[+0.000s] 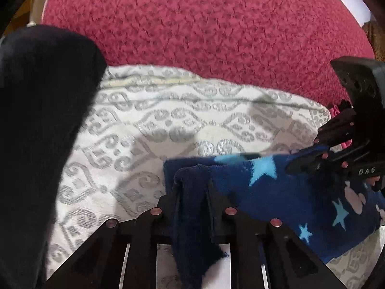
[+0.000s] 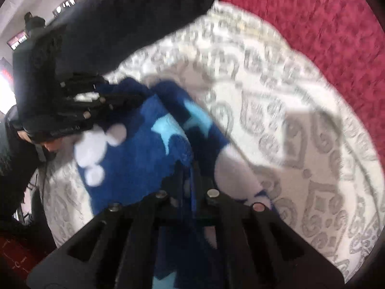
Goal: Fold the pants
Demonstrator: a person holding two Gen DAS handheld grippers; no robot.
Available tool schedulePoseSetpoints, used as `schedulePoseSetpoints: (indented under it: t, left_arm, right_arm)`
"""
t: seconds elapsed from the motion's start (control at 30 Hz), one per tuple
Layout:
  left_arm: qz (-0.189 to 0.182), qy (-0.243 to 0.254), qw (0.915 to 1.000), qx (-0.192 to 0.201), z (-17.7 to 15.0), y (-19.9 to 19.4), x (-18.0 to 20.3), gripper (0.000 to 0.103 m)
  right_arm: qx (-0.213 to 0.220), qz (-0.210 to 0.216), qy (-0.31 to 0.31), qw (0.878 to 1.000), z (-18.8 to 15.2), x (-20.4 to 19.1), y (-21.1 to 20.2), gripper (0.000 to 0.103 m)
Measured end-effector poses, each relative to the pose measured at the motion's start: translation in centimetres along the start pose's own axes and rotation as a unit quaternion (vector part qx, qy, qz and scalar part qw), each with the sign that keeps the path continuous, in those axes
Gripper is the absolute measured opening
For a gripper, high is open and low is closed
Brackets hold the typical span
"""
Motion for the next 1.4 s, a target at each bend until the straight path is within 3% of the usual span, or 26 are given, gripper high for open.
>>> schedulePoseSetpoints:
  t: [0.1, 0.2, 0.33, 0.4, 0.47, 0.53, 0.6, 0.7, 0.83, 1.03, 1.17, 1.27, 1.33, 1.4]
  left_arm:
    - [0.011, 0.005, 0.9996, 0.025, 1.5, -1.3, -0.3, 0.017]
    - [0.013, 0.001, 0.9996, 0.026, 2.6, -0.3, -0.5, 0.017]
    - [0.019, -0.002, 0.9982, -0.056, 1.5, 5.2, -1.0, 0.022]
    - [0.022, -0.006, 0.997, -0.075, 0.6, 6.4, -1.3, 0.029]
    - [0.027, -0.014, 0.9976, -0.063, 0.3, 5.7, -1.8, 0.039]
    - [0.034, -0.019, 0.9975, -0.059, 0.3, 4.7, -2.4, 0.045]
    - [0.043, -0.031, 0.9974, -0.05, 0.2, 2.6, -3.2, 0.046]
    - [0.066, -0.044, 0.9965, -0.028, 0.0, -0.8, -3.9, 0.047]
    - [0.06, -0.053, 0.9968, -0.001, -2.1, -5.6, -2.4, 0.053]
    - [0.021, -0.038, 0.9987, -0.027, -6.6, -8.0, 3.5, 0.053]
    - [-0.036, -0.048, 0.9973, -0.042, -7.9, -6.4, 7.2, 0.053]
    - [-0.036, -0.051, 0.9969, -0.049, -7.6, -4.7, 8.6, 0.053]
    - [-0.029, -0.051, 0.997, -0.052, -7.0, -3.3, 9.2, 0.053]
    - [-0.028, -0.052, 0.9968, -0.053, -6.3, -2.6, 9.2, 0.053]
  right_arm:
    - [0.021, -0.027, -0.014, 0.999, 1.2, -0.4, -1.2, 0.006]
    - [0.011, -0.042, -0.006, 0.999, 2.4, 0.9, -0.5, 0.006]
    - [-0.042, -0.078, -0.004, 0.996, 2.3, 3.1, 4.2, 0.01]
    - [-0.056, -0.097, -0.008, 0.994, 1.7, 3.3, 6.2, 0.017]
    - [-0.036, -0.097, -0.006, 0.995, 1.8, 3.3, 5.3, 0.026]
    - [-0.011, -0.09, 0.007, 0.996, 2.0, 3.9, 2.9, 0.045]
    - [0.012, -0.094, 0.02, 0.995, 1.9, 5.2, 0.2, 0.05]
    - [0.026, -0.125, 0.042, 0.991, 0.6, 7.0, -3.0, 0.05]
    - [0.027, -0.128, 0.051, 0.99, -3.3, 6.3, -5.9, 0.05]
    - [0.032, -0.165, 0.035, 0.985, -13.1, 1.2, -7.8, 0.05]
    - [0.049, -0.25, 0.015, 0.967, -19.6, -1.0, -8.0, 0.05]
    - [0.065, -0.305, -0.008, 0.95, -22.6, -2.2, -8.1, 0.051]
    - [0.063, -0.322, -0.033, 0.944, -23.7, -2.8, -7.6, 0.061]
    - [0.062, -0.342, -0.062, 0.936, -24.3, -3.0, -6.8, 0.064]
Point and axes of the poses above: each gripper's, at about its wrist camera, not at the fingertips, and y roughly the way its jaws point, x to its right, z to its top, the point moved 4 cm from there along y, roughly the way its jaws point, and after that the axes turned 14 degrees about y, right-handed, at the moved point
